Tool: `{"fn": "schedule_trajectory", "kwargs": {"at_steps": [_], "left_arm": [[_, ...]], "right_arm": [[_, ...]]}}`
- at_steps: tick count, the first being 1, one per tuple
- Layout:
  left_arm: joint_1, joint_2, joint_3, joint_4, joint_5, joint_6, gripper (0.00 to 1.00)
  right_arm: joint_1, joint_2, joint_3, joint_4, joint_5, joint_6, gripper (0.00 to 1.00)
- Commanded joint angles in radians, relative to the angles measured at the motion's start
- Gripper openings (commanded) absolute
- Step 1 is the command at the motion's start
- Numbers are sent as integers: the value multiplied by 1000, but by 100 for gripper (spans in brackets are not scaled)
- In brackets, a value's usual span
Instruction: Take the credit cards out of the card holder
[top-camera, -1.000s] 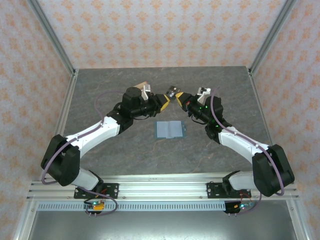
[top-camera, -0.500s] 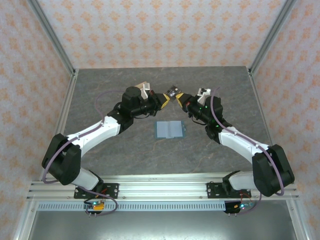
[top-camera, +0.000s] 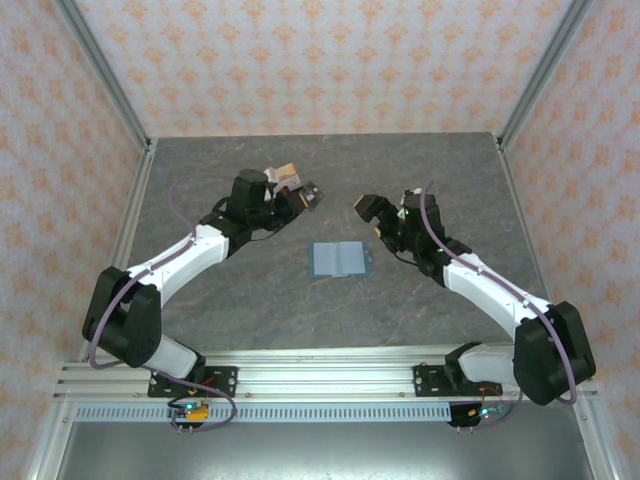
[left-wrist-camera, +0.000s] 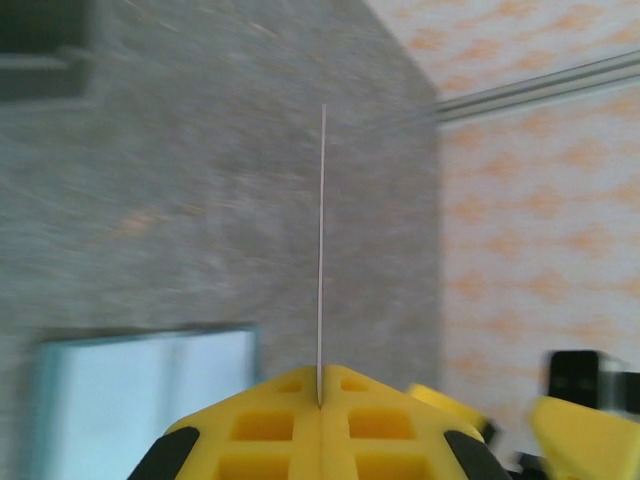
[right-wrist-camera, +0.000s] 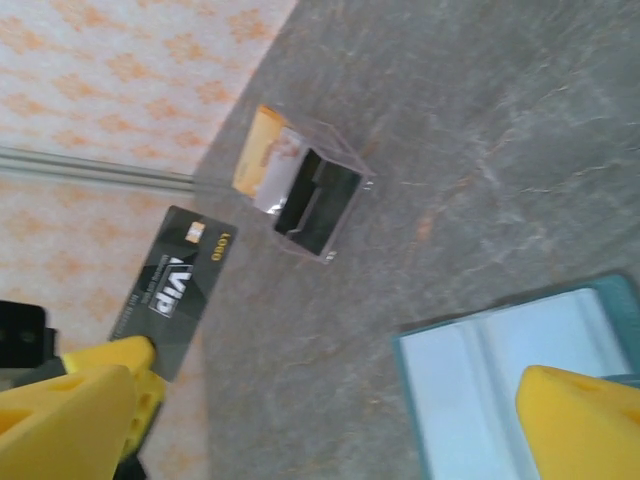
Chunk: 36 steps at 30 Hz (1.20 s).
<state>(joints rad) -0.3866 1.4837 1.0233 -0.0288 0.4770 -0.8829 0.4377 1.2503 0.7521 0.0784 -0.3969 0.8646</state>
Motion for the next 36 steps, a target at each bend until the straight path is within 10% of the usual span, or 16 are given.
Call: {"fn": "schedule_trajectory", "kwargs": {"at_steps": [1, 17, 36], "left_arm": [[37, -34, 94, -201, -77, 335, 0], [121, 242, 441, -419, -9, 1014, 0], [163, 528, 682, -584, -29, 1184, 0]], "right_arm": [[2, -11, 20, -69, 51, -64, 99], [1, 12, 36, -125, 63, -90, 99], [2, 38, 18, -10, 7, -29, 99]]}}
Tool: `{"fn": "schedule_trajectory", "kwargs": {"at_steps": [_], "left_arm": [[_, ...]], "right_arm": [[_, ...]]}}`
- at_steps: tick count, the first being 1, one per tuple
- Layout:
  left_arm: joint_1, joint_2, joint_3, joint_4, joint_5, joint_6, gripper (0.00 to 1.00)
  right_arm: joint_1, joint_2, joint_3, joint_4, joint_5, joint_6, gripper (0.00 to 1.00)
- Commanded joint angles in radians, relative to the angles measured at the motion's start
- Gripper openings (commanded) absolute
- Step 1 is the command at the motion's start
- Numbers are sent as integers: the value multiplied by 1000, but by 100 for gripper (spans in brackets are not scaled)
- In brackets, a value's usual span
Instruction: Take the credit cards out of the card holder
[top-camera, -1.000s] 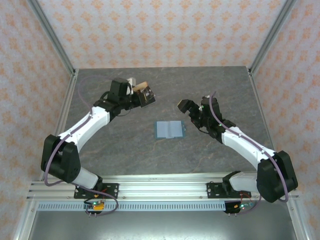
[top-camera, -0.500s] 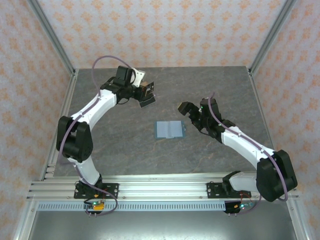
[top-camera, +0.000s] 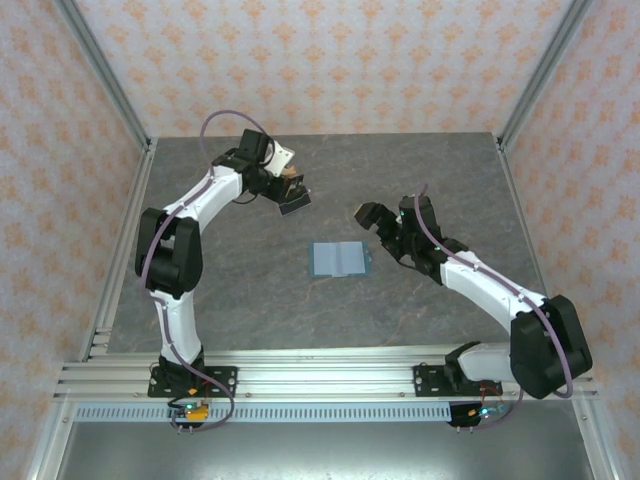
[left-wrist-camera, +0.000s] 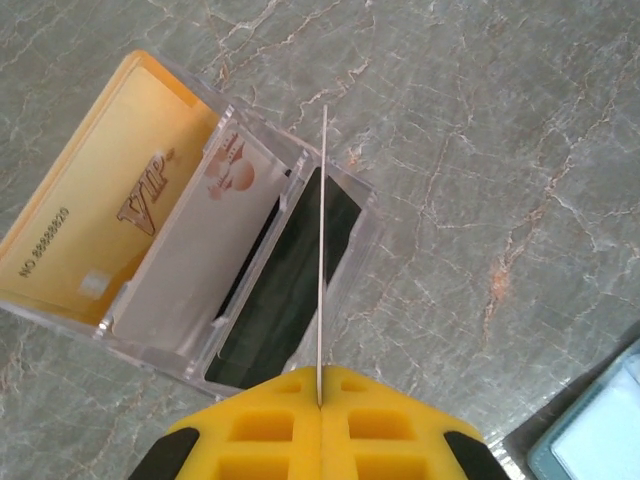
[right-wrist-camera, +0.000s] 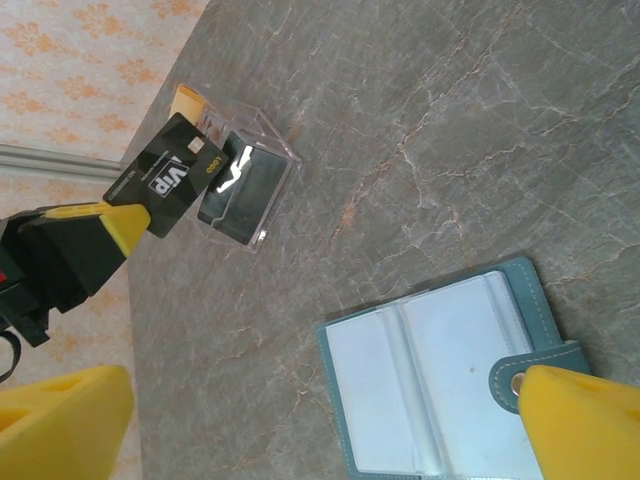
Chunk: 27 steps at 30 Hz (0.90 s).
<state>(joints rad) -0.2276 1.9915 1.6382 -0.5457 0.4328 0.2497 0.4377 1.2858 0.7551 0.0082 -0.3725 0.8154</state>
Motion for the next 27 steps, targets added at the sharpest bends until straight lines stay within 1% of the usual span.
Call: {"fn": "schedule_trajectory", "kwargs": {"at_steps": [1, 6, 13, 16, 19, 27], "left_arm": [[3, 36, 90, -88, 11, 58, 0], [3, 77, 137, -122, 5, 81, 0], [2, 82, 134, -114, -8, 102, 0], [4, 93, 145, -117, 4, 102, 0], [4, 101, 146, -111, -15, 112, 0], [3, 117, 152, -114, -23, 172, 0]], "right_arm": [[1, 2, 16, 63, -19, 24, 99], [2, -2, 20, 61, -19, 30, 99], [2, 0, 17, 61, -22, 38, 99], [1, 1, 19, 65, -25, 39, 99], [2, -1, 18, 66, -28, 39, 99], [2, -1, 11, 84, -44, 55, 99]]}}
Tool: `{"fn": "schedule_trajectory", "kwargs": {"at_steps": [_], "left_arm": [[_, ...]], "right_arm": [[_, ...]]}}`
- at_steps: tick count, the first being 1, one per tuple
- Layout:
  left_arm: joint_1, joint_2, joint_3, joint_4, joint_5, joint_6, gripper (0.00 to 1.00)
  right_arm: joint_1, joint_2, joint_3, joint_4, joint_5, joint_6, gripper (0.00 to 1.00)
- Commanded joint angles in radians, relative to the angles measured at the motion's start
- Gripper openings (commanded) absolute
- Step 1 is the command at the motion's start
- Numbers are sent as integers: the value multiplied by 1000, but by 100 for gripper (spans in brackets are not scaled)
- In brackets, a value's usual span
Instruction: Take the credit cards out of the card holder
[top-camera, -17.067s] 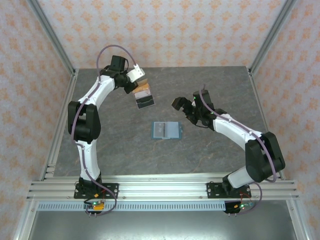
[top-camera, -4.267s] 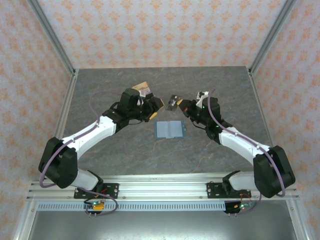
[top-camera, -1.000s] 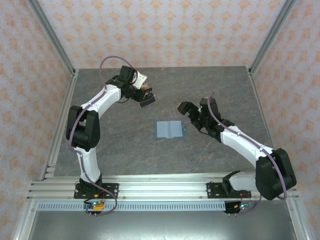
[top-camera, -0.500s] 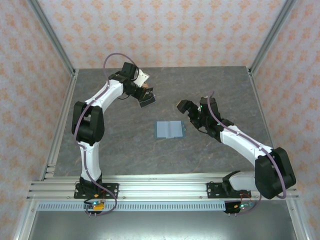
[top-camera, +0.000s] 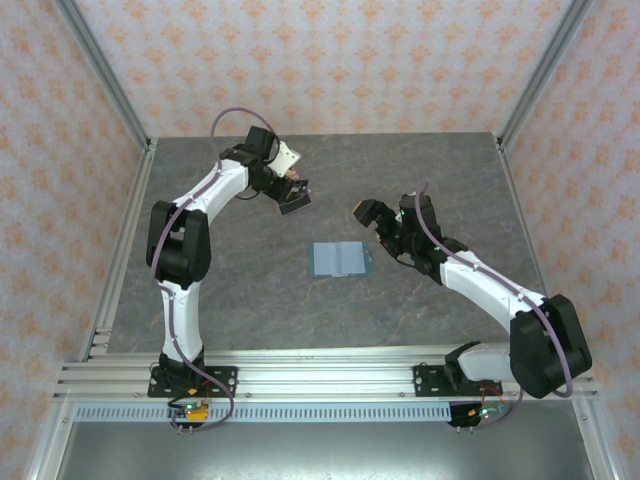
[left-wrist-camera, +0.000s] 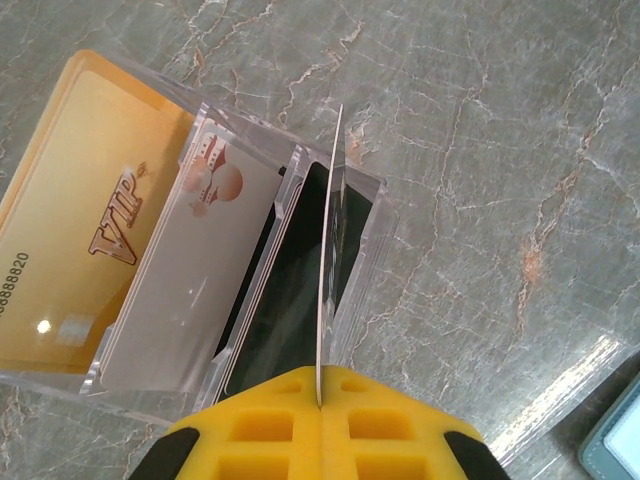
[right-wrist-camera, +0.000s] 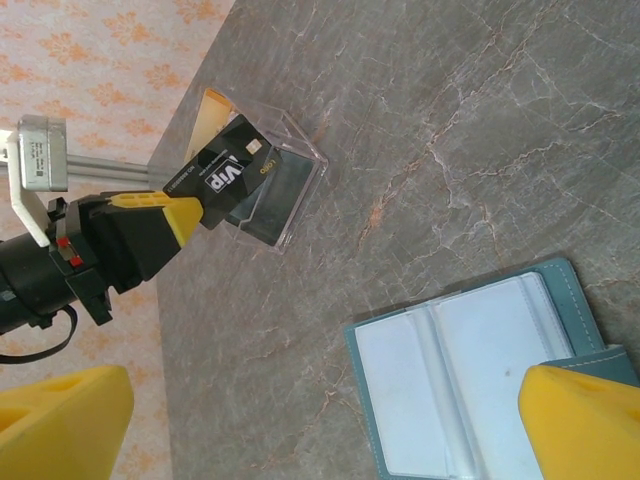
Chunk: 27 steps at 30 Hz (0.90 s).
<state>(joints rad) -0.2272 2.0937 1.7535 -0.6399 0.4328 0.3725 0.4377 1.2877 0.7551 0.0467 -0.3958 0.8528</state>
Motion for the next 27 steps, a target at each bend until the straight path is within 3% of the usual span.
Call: {"fn": "schedule_trajectory", "kwargs": {"at_steps": [1, 9, 15, 27], "left_arm": [[2, 17, 38, -23, -31, 53, 0], [3, 39, 63, -23, -103, 77, 0], [2, 32, 70, -17, -153, 64, 26], [2, -116, -15, 65, -138, -97, 50]], "right_arm": [[3, -3, 8, 57, -28, 25, 99], [2, 10, 10, 87, -48, 46, 99], [1, 14, 8, 90, -52, 49, 99], [2, 25, 21, 34, -31, 24, 100]]}}
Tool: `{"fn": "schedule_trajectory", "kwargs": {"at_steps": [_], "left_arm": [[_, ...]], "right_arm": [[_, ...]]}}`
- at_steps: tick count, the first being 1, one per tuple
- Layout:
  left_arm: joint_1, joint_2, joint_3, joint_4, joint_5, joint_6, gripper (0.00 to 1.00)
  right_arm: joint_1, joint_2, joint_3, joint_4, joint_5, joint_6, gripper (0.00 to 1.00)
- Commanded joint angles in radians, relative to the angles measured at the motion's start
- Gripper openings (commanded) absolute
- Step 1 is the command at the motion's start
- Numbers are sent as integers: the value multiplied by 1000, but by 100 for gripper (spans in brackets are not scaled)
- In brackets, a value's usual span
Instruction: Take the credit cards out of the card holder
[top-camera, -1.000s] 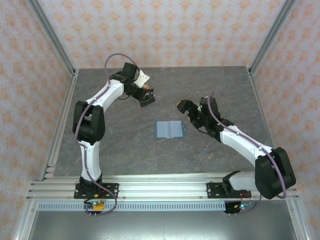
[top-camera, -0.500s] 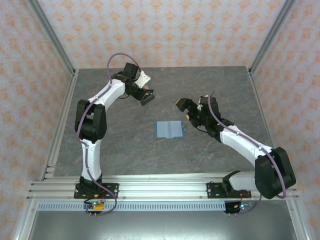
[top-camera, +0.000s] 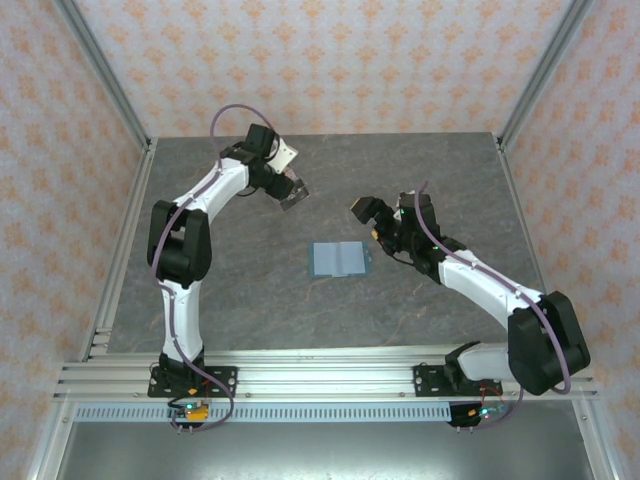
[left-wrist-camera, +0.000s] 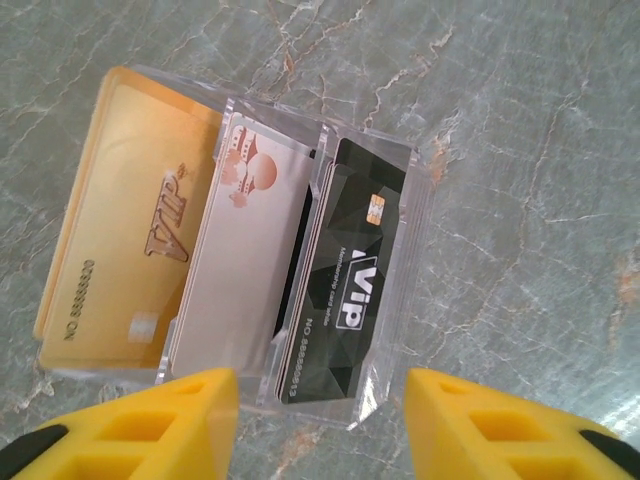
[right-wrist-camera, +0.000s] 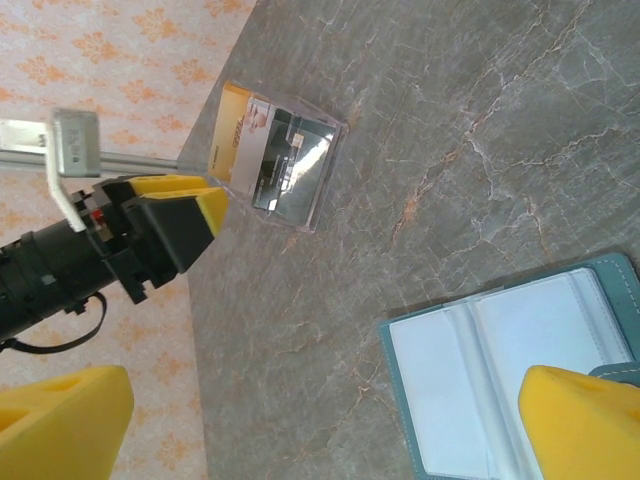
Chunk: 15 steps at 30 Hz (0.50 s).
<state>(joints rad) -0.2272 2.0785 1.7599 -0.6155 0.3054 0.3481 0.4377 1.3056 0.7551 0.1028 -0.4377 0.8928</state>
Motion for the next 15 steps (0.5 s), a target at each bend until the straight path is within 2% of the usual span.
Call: {"fn": "schedule_trajectory", "kwargs": {"at_steps": [1, 5, 11, 13, 15], "left_arm": [[-1, -122, -37, 46, -14, -108, 51], [-17, -221, -123, 63, -77, -286, 56], [-88, -344, -262, 12, -293, -554, 59], [-116, -372, -299, -21, -322, -634, 59], [-141, -401, -349, -25, -301, -720, 58]], "right_arm": [[2, 9, 30, -53, 21, -26, 100], [5, 48, 91, -190, 48, -83, 96], [58, 166, 210, -370, 67, -187, 81], [89, 207, 249, -412, 79, -217, 76], [119, 246, 285, -452, 104, -246, 72]]}}
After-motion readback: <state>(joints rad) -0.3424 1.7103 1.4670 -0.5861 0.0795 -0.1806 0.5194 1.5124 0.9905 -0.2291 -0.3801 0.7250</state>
